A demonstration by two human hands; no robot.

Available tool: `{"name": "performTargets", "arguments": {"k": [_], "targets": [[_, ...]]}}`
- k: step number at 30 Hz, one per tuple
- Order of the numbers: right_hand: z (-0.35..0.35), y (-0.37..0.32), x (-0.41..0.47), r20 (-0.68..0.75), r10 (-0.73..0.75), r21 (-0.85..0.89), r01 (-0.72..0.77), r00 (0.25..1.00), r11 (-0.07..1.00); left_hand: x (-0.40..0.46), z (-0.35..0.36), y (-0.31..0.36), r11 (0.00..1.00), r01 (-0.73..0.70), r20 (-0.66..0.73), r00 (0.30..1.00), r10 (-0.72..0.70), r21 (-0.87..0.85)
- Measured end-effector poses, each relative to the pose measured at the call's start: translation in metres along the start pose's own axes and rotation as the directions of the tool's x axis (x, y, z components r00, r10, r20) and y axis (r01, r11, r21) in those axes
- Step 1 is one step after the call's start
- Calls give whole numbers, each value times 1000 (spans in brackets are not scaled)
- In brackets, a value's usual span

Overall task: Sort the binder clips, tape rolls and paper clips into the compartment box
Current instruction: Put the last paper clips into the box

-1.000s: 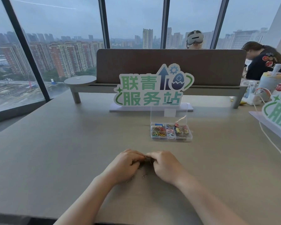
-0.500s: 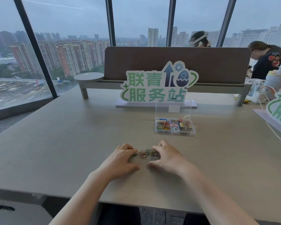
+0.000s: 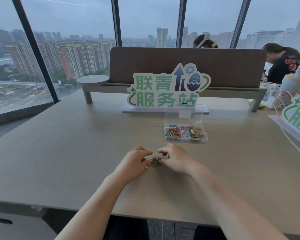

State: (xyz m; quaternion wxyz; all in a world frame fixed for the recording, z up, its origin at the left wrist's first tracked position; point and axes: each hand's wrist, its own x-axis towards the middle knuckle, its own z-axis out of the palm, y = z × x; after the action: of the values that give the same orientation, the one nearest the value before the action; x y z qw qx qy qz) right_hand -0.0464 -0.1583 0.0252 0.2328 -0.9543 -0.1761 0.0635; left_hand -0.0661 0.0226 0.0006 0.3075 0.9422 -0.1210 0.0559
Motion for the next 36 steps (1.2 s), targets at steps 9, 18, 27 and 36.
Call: {"name": "performTargets", "arguments": {"k": [9,18,27,36], "targets": [[-11,-2,12,204,-74,-42,85,976,995,5,-15,-8,993,-10,277,961,-24,118],[-3,-13,23,146,-83,-52,92,986,994,14,-25,-11,998,27,268,962,-42,60],[1,-23,28,155,-46,-135,67,987,989,19,-19,-2,994,21,220,975,-44,106],[-4,-12,21,151,4,37,-9,989,999,17,-11,-2,986,53,152,985,-77,157]]}}
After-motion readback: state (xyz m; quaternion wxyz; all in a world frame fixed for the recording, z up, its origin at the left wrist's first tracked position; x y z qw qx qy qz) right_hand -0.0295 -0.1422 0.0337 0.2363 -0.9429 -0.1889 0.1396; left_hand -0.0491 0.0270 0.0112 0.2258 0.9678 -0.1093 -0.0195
